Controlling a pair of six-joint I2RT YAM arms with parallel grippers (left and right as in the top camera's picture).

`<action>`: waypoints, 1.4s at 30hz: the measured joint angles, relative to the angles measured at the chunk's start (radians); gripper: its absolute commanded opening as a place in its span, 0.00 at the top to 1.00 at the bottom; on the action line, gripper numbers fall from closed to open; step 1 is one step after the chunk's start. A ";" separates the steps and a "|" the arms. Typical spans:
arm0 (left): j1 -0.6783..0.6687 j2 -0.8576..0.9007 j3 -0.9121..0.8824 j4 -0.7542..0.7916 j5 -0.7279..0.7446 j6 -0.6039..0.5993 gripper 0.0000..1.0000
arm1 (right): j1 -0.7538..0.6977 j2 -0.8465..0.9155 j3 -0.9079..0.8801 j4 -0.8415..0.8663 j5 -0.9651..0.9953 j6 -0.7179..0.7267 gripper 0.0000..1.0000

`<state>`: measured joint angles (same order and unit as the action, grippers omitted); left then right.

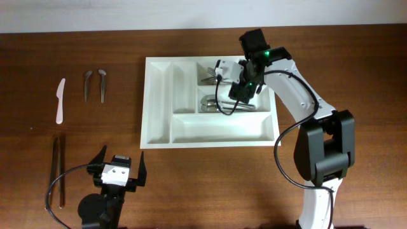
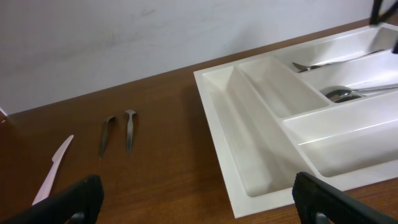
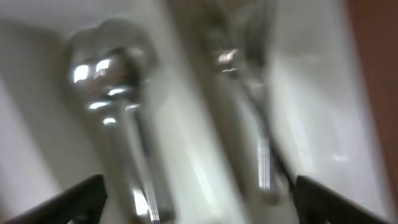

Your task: Pack container

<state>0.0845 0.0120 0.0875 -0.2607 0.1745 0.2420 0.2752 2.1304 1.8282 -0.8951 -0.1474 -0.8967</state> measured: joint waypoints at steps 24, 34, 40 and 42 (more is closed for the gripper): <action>0.000 0.000 0.000 0.000 0.000 0.000 0.01 | -0.562 -0.278 0.446 -0.410 0.468 0.717 0.01; 0.000 0.000 0.000 0.000 0.000 0.000 0.01 | -0.919 -0.271 0.315 -0.343 0.194 0.736 0.01; 0.000 0.000 0.000 0.000 0.000 0.000 0.01 | -0.946 -0.261 0.109 -0.280 0.128 0.610 0.01; 0.000 0.000 0.000 0.000 0.000 0.000 0.01 | -0.939 -0.261 0.040 -0.253 0.118 0.563 0.01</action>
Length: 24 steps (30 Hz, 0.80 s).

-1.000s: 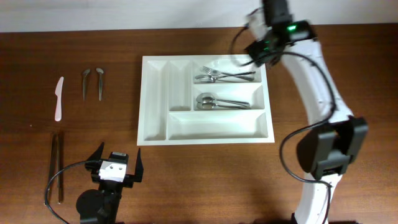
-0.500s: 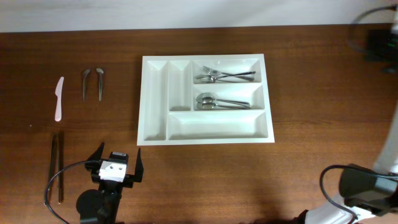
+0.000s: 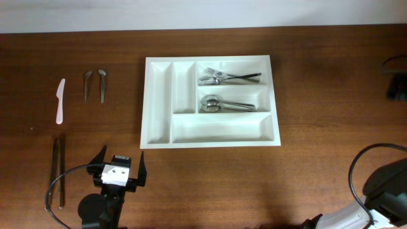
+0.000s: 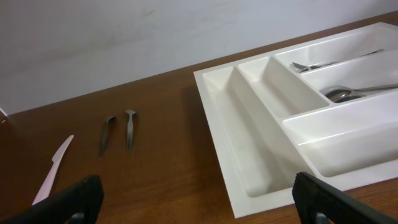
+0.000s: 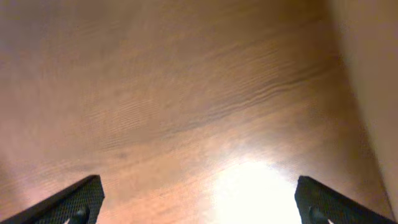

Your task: Pack container

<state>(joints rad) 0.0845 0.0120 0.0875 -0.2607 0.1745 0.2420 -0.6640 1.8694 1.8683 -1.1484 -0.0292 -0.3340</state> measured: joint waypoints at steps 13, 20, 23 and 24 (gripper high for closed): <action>0.000 0.000 0.000 0.000 0.000 0.000 0.01 | 0.004 0.010 -0.171 0.098 -0.015 -0.089 0.01; 0.000 0.000 0.000 0.000 0.000 0.000 0.01 | 0.000 0.011 -0.171 0.144 -0.014 -0.092 0.01; 0.000 0.000 0.000 0.000 0.000 0.000 0.01 | -0.008 0.017 -0.171 0.171 -0.014 -0.092 0.01; 0.000 0.000 0.000 0.000 0.000 0.000 0.01 | -0.011 0.020 -0.171 0.170 -0.015 -0.092 0.01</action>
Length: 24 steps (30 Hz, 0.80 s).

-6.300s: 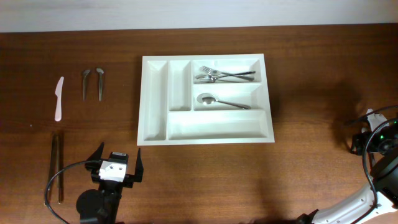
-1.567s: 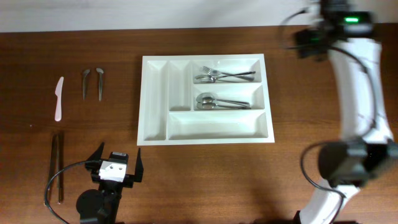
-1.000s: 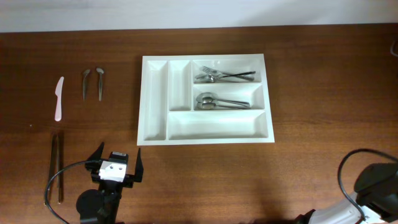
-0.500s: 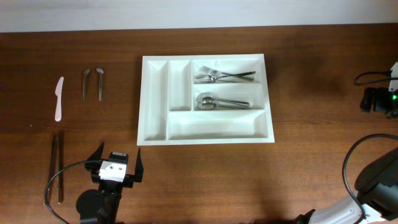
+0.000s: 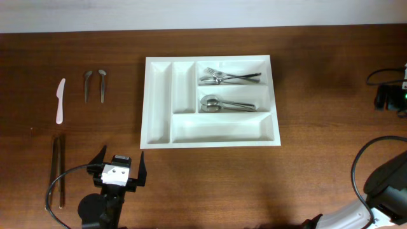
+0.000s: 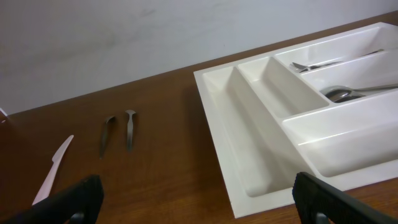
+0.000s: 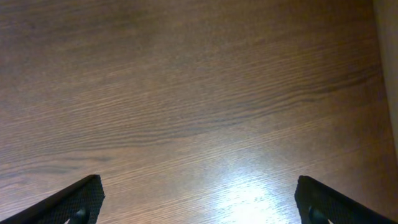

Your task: Pack container

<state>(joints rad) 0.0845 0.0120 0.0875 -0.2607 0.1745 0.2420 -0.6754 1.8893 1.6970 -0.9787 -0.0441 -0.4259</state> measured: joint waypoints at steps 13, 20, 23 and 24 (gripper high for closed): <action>0.000 0.000 0.000 0.000 0.000 0.000 0.01 | -0.010 0.012 0.000 -0.010 -0.072 0.012 0.02; 0.000 0.000 0.000 0.003 0.000 0.000 0.01 | -0.010 0.012 0.000 -0.010 -0.079 0.016 0.01; 0.000 0.000 0.000 0.003 0.000 0.000 0.01 | -0.010 0.012 0.000 -0.010 -0.079 0.019 0.01; 0.000 0.000 0.000 0.006 0.000 0.000 0.01 | -0.010 0.012 0.000 -0.010 -0.079 0.019 0.01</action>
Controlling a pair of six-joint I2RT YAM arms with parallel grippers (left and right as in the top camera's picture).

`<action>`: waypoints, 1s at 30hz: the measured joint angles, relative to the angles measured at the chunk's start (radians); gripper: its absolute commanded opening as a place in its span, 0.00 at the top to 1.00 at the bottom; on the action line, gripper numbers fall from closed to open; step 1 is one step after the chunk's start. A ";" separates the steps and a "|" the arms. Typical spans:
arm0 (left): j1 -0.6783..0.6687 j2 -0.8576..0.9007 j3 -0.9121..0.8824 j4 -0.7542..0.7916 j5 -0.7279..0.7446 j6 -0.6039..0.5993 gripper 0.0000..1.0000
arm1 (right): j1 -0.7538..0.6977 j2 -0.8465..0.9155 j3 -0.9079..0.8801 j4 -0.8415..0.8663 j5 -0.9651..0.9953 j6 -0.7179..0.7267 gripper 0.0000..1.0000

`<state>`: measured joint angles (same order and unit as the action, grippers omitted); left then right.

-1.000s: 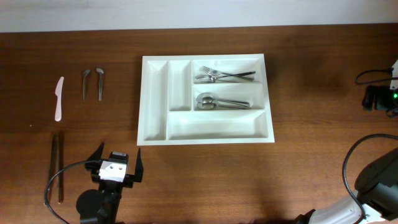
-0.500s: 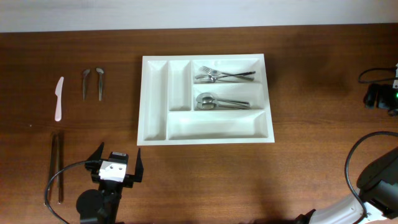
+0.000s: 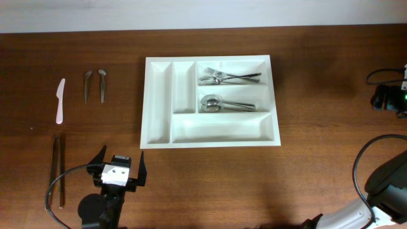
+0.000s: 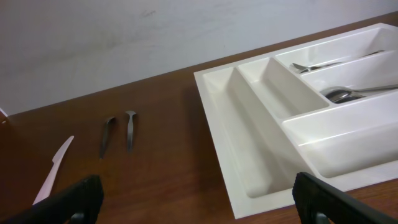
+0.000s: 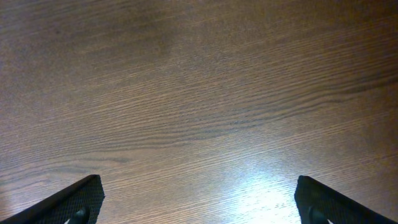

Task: Pack container
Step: 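Move the left gripper up to the two dark spoons left of tray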

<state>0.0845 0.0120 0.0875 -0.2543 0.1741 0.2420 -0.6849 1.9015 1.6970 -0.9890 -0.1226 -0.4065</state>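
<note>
A white cutlery tray (image 3: 159, 137) lies mid-table, with forks (image 3: 229, 77) in its top right compartment and spoons (image 3: 226, 104) in the one below. Left of it on the wood lie two small metal pieces (image 3: 95, 84), a white plastic knife (image 3: 60, 100) and dark chopsticks (image 3: 58, 170). My left gripper (image 3: 118, 172) rests open near the front left, facing the tray (image 4: 249, 155), nothing between its fingers. My right gripper (image 3: 388, 97) sits at the table's far right edge, open over bare wood (image 5: 199, 112).
The tray's two long left compartments (image 3: 160, 102) and wide bottom compartment (image 3: 222, 127) hold nothing. A white wall (image 4: 124, 37) runs behind the table. Black cables (image 3: 375, 152) loop at the right edge near the right arm's base.
The right gripper has shifted very slightly at the far right edge. The left arm and all the cutlery lie as before.
The right gripper was down in the tray's right compartments, over the spoons and forks. It then stood withdrawn at the far right edge over bare wood, open and empty, and has stayed there. The left gripper has stayed open at the front left throughout.
</note>
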 measured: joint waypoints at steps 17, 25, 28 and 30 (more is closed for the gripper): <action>0.111 0.121 0.212 -0.159 -0.090 -0.150 0.01 | 0.000 0.000 0.000 -0.001 -0.001 0.007 0.01; 0.253 0.643 0.644 -0.282 -0.047 -0.109 0.01 | 0.000 0.000 0.000 -0.001 -0.004 0.006 0.01; 0.285 0.882 0.854 -0.370 0.023 -0.070 0.01 | 0.000 0.000 0.000 -0.002 -0.003 0.006 0.01; 0.293 1.023 0.982 -0.417 0.080 -0.053 0.01 | 0.000 0.000 0.000 -0.002 -0.003 0.006 0.01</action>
<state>0.3775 1.0351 1.0691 -0.6708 0.2539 0.1890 -0.6849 1.9018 1.6970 -0.9909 -0.1261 -0.4000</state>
